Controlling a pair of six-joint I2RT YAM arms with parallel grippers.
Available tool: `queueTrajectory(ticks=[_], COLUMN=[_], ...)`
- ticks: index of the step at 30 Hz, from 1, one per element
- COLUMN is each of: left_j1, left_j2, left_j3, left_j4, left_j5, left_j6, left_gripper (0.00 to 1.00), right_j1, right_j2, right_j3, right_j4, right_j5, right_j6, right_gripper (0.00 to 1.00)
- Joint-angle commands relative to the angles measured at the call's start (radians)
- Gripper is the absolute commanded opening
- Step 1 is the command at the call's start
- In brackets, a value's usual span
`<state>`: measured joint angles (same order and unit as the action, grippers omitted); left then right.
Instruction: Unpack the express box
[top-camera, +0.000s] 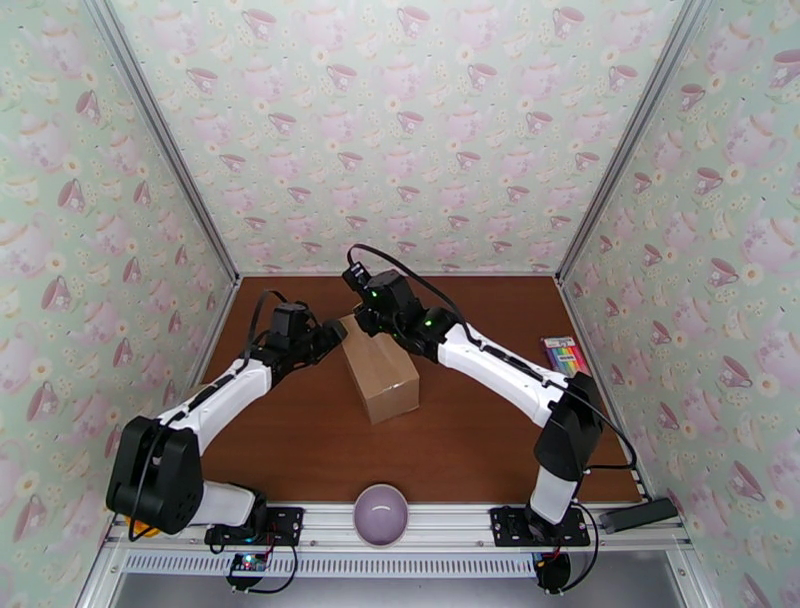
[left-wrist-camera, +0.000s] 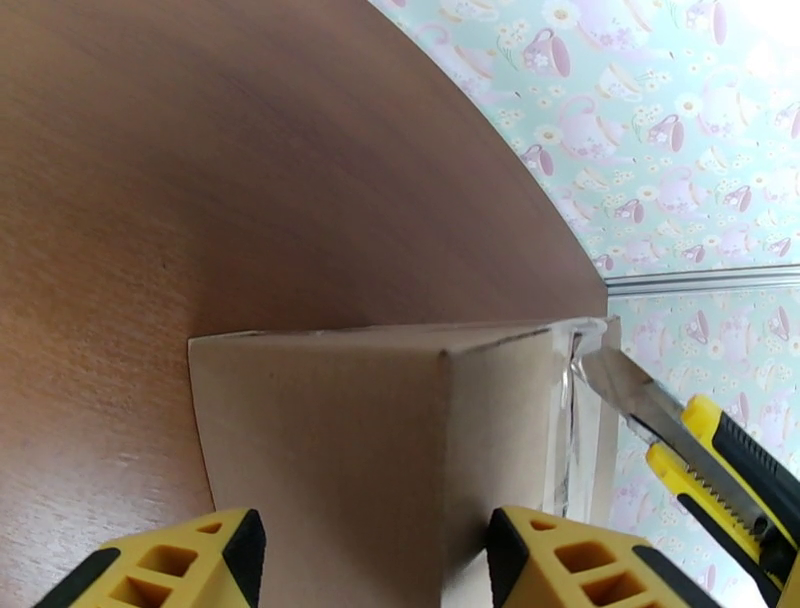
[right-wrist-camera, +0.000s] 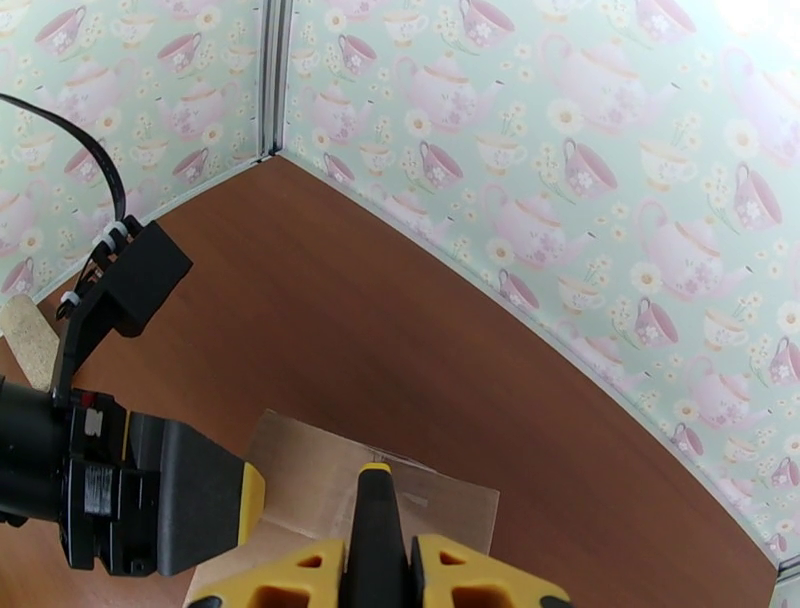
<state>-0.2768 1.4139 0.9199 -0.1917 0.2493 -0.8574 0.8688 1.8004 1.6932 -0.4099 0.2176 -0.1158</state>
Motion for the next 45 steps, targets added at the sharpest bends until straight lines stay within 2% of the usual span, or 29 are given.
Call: queueTrajectory(ticks=[1, 8, 17, 22, 28, 33, 40, 45], left_j1=[-0.009, -0.011, -0.004, 0.0, 0.008, 0.008, 0.008, 0.008], left_j2=[-0.028, -0.054, -0.02, 0.079, 0.184, 0.212, 0.226, 0.23], left_j3=[-0.025, -0.002, 0.207, 0.279, 0.305, 0.289, 0.243, 0.202], left_j4=[-0.05, -0.098, -0.27, -0.212, -0.154, -0.125, -0.093, -0.058], left_j5=[-0.015, -0.038, -0.153, -0.09, -0.025, -0.026, -0.028, -0.016], left_j6=[-0.012, 0.009, 0.184, 0.244, 0.234, 0.212, 0.166, 0.117], left_gripper=[0.65, 0.66, 0.73, 0.76, 0.78, 0.76, 0.66, 0.5], right_j1=[0.012, 0.015, 0.015, 0.015, 0.015, 0.015, 0.015, 0.015], right_j2=[0.037, 0.032, 0.025, 0.024, 0.022, 0.015, 0.004, -0.006], right_j3=[-0.026, -0.036, -0.049, -0.05, -0.051, -0.055, -0.063, -0.066], right_j4=[-0.104, -0.101, -0.097, -0.094, -0.095, -0.095, -0.093, -0.091], right_j5=[0.01, 0.016, 0.017, 0.02, 0.027, 0.026, 0.025, 0.026], right_j6=[0.025, 0.041, 0.049, 0.055, 0.06, 0.069, 0.079, 0.084], right_gripper=[0.0, 0.0, 0.0, 0.0, 0.0, 0.0, 0.0, 0.0])
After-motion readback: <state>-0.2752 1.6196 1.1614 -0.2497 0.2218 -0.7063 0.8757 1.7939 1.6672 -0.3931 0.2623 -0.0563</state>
